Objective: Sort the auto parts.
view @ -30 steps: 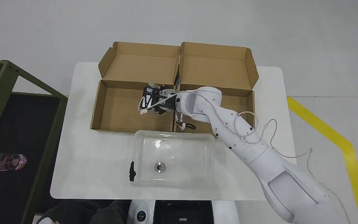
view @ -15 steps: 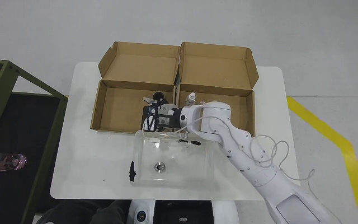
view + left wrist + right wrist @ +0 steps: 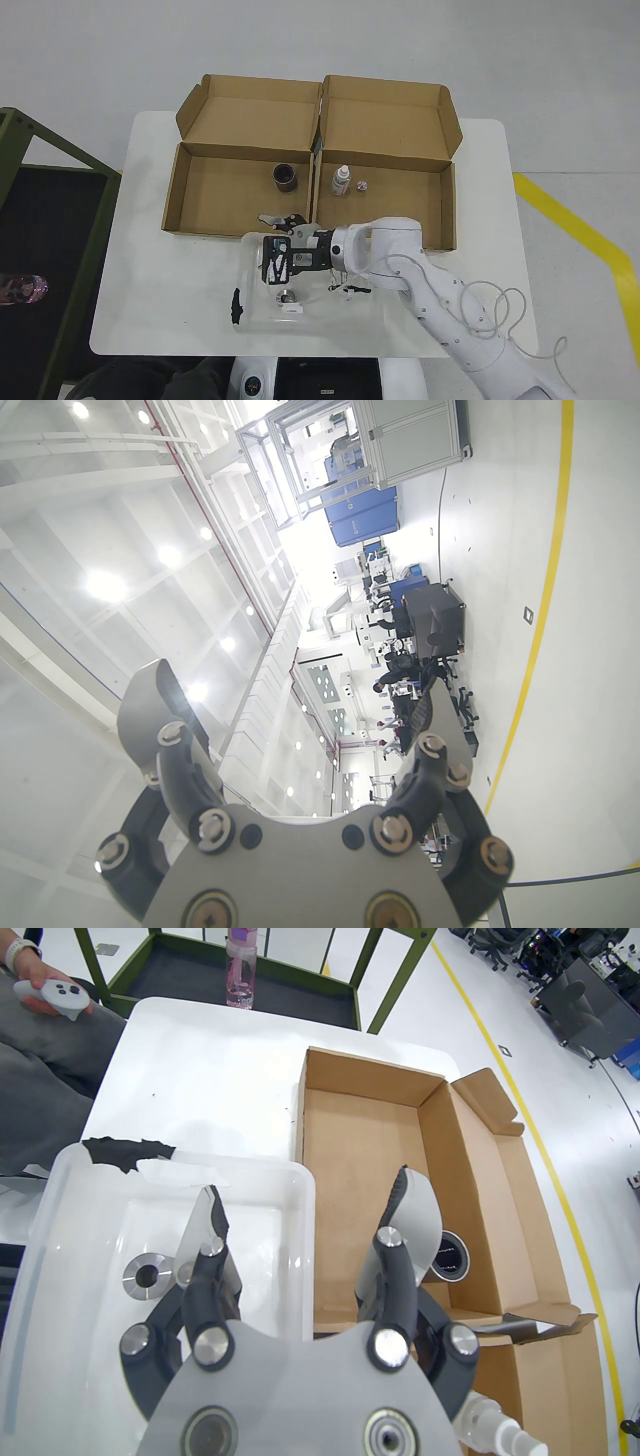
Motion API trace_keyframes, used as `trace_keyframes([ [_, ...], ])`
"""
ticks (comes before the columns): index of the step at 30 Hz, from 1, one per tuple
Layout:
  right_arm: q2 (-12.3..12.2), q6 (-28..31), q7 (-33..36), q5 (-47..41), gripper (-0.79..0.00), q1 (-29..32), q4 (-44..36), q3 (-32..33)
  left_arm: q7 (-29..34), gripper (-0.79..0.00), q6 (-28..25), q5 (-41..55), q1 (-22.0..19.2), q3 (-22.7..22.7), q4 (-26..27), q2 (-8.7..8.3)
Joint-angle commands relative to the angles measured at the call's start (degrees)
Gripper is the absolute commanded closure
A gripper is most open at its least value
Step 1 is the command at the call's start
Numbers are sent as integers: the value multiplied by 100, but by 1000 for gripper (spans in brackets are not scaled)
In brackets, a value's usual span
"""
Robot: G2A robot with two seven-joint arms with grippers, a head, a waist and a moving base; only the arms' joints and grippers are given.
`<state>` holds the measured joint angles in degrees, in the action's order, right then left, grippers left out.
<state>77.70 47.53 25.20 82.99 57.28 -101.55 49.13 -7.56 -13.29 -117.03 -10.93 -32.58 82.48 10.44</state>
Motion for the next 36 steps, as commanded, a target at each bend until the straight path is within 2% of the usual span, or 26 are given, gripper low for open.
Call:
trace_keyframes([
  [1, -34, 66, 19, 60, -563, 142, -99, -5, 0, -785, 0, 0, 0, 0, 0, 0],
  [20, -328, 582, -211, 647, -551, 1012, -362, 110, 0, -785, 0, 0, 0, 0, 0, 0],
  [36, -363, 418, -482, 800, -508, 970, 222, -157, 0, -785, 0, 0, 0, 0, 0, 0],
])
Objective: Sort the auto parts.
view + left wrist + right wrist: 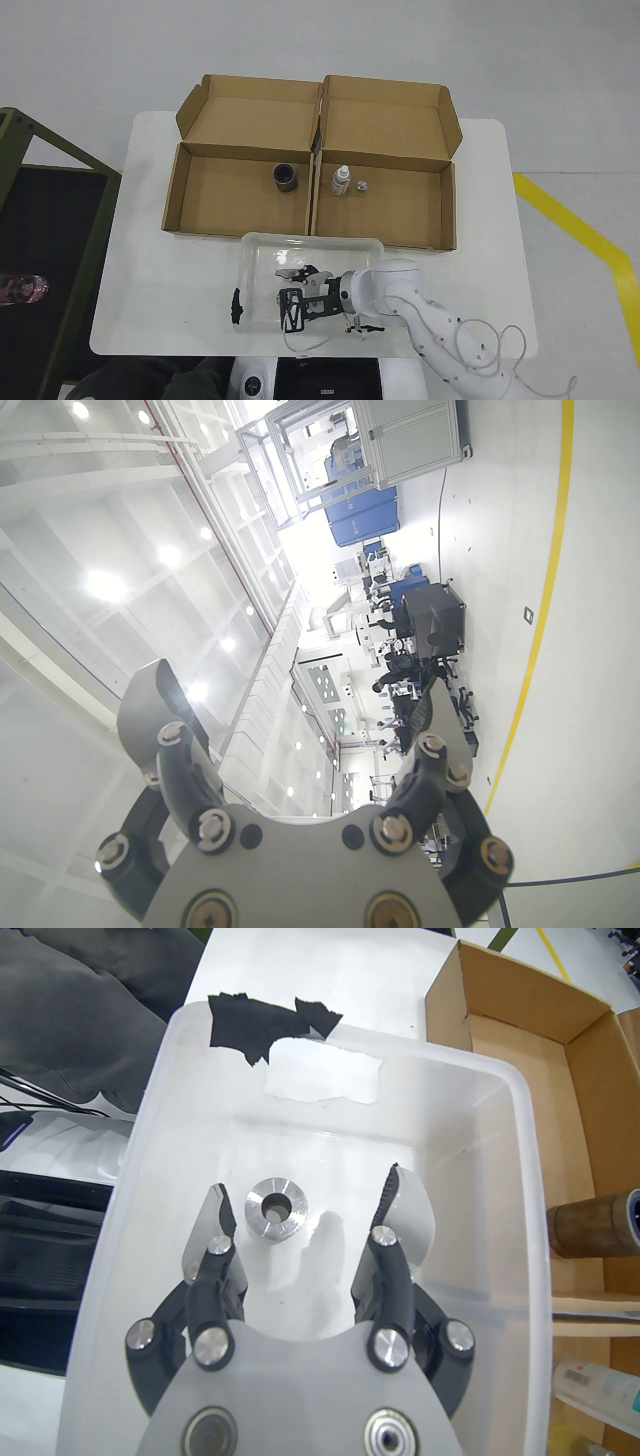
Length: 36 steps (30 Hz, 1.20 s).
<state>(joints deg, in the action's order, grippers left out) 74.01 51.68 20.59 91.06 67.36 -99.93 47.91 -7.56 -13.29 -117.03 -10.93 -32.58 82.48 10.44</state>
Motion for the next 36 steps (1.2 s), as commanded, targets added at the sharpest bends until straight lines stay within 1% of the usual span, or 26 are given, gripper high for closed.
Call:
trace_keyframes([
  [1, 14, 0, -40, -9, -502, -71, 108, -75, 0, -785, 0, 0, 0, 0, 0, 0],
  [4, 39, -12, -83, -32, -486, -174, 260, -193, 0, -785, 0, 0, 0, 0, 0, 0],
  [10, 89, -72, -133, -91, -480, -368, 574, -377, 0, -785, 0, 0, 0, 0, 0, 0],
  [13, 111, -105, -129, -119, -453, -446, 702, -452, 0, -785, 0, 0, 0, 0, 0, 0],
  [16, 128, -115, -115, -146, -391, -511, 784, -515, 0, -785, 0, 0, 0, 0, 0, 0],
  [21, 145, -81, -86, -200, -354, -604, 912, -589, 0, -785, 0, 0, 0, 0, 0, 0],
  [25, 158, -72, -82, -243, -265, -664, 968, -641, 0, -785, 0, 0, 0, 0, 0, 0],
  [27, 166, -77, -80, -268, -206, -705, 992, -658, 0, -785, 0, 0, 0, 0, 0, 0],
  [29, 174, -70, -104, -321, -126, -741, 997, -673, 0, -785, 0, 0, 0, 0, 0, 0],
  [34, 172, -70, -65, -350, -12, -777, 814, -685, 0, -785, 0, 0, 0, 0, 0, 0],
  [36, 163, -93, -43, -388, 0, -771, 689, -649, 0, -785, 0, 0, 0, 0, 0, 0],
])
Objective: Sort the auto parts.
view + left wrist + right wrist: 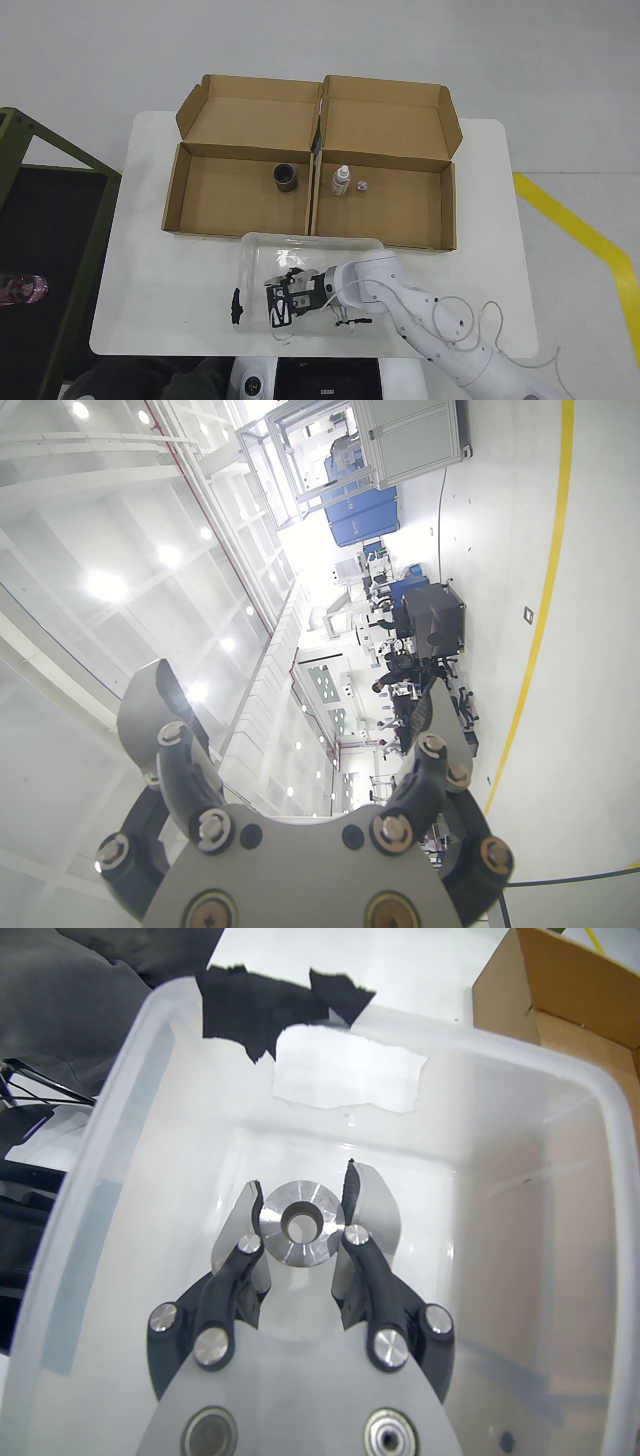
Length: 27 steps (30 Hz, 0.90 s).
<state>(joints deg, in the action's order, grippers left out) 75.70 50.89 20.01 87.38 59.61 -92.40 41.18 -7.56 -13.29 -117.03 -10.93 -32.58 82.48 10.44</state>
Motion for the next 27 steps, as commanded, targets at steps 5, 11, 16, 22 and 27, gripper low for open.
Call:
trace_keyframes([
  [5, -36, -45, 123, -122, 0, 13, -377, 140, 0, -785, 0, 0, 0, 0, 0, 0],
  [11, -65, -6, 266, -281, 0, -25, -667, 263, 0, -785, 0, 0, 0, 0, 0, 0],
  [16, -73, 31, 334, -442, 0, -108, -834, 326, 0, -785, 0, 0, 0, 0, 0, 0],
  [22, -66, 23, 404, -615, 0, -281, -1028, 379, 0, -785, 0, 0, 0, 0, 0, 0],
  [27, -47, -47, 456, -740, 0, -466, -1098, 413, 0, -785, 0, 0, 0, 0, 0, 0],
])
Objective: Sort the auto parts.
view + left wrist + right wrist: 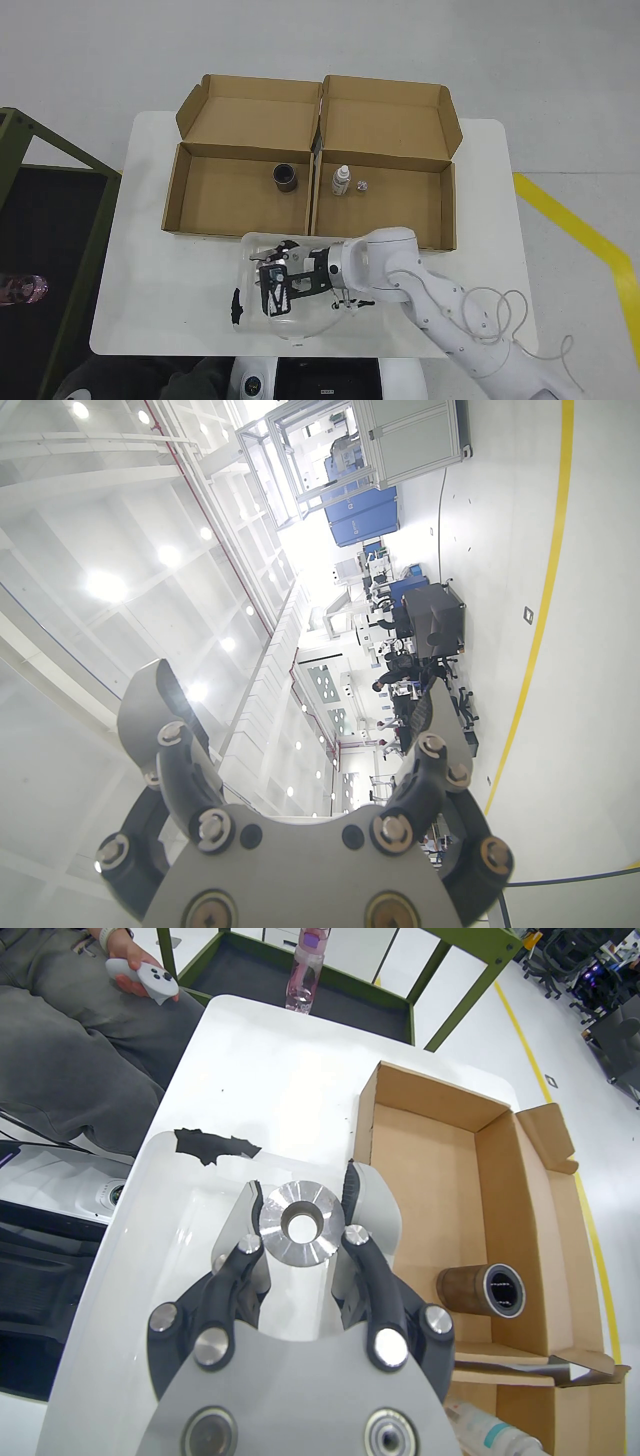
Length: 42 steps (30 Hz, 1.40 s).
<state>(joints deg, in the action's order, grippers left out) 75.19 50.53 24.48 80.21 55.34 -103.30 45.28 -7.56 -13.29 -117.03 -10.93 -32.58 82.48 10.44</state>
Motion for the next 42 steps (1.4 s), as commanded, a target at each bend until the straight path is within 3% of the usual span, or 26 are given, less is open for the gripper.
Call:
trace_keyframes([
  [1, 8, -21, 16, -42, 0, -78, -9, 7, 0, -785, 0, 0, 0, 0, 0, 0],
  [15, 111, -318, -41, -348, 0, -752, 422, 66, 0, -785, 0, 0, 0, 0, 0, 0],
  [42, 659, -854, -392, -1086, 0, -2060, 3200, -659, 0, -785, 0, 0, 0, 0, 0, 0],
])
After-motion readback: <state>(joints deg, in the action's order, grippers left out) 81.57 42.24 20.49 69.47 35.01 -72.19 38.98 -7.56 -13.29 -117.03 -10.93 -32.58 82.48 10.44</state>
